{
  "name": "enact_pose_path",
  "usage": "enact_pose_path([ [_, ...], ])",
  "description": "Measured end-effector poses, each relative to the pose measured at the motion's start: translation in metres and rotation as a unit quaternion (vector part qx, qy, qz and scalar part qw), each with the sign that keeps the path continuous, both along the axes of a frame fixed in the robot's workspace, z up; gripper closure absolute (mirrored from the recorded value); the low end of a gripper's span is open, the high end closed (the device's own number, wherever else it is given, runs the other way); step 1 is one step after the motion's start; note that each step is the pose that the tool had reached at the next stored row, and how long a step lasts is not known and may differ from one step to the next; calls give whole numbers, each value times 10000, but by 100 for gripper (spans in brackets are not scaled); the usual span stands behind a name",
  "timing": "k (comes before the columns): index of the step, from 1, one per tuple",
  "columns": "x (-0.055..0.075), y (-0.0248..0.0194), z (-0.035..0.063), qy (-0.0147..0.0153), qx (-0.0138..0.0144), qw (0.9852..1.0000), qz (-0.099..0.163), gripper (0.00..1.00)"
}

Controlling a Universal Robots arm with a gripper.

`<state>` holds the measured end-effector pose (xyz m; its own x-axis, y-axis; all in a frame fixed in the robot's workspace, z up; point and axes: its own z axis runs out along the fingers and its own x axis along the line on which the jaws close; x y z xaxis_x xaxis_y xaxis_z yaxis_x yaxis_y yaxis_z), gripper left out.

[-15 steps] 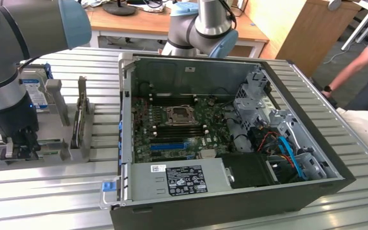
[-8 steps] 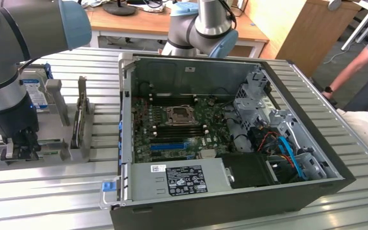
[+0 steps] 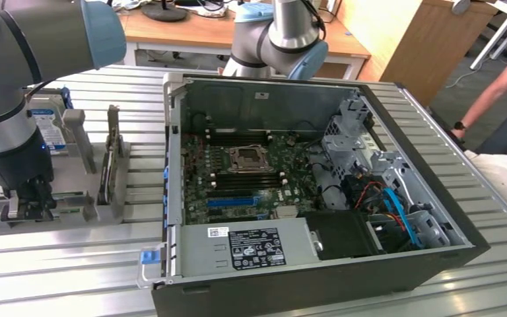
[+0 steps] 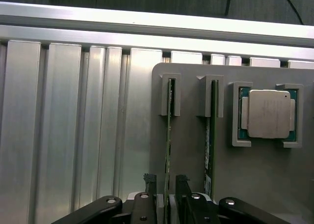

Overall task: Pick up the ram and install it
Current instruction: 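Pick up the ram and move it above insertion slot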

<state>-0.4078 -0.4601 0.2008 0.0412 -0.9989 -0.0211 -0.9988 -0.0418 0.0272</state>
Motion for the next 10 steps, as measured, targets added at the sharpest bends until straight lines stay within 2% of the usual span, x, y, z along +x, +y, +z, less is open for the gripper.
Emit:
enact_pose_path([
  [4, 0, 0, 0, 0, 0, 10000, 0, 72],
  [5, 0, 0, 0, 0, 0, 10000, 0, 79],
  [10, 0, 0, 0, 0, 0, 10000, 0, 79],
])
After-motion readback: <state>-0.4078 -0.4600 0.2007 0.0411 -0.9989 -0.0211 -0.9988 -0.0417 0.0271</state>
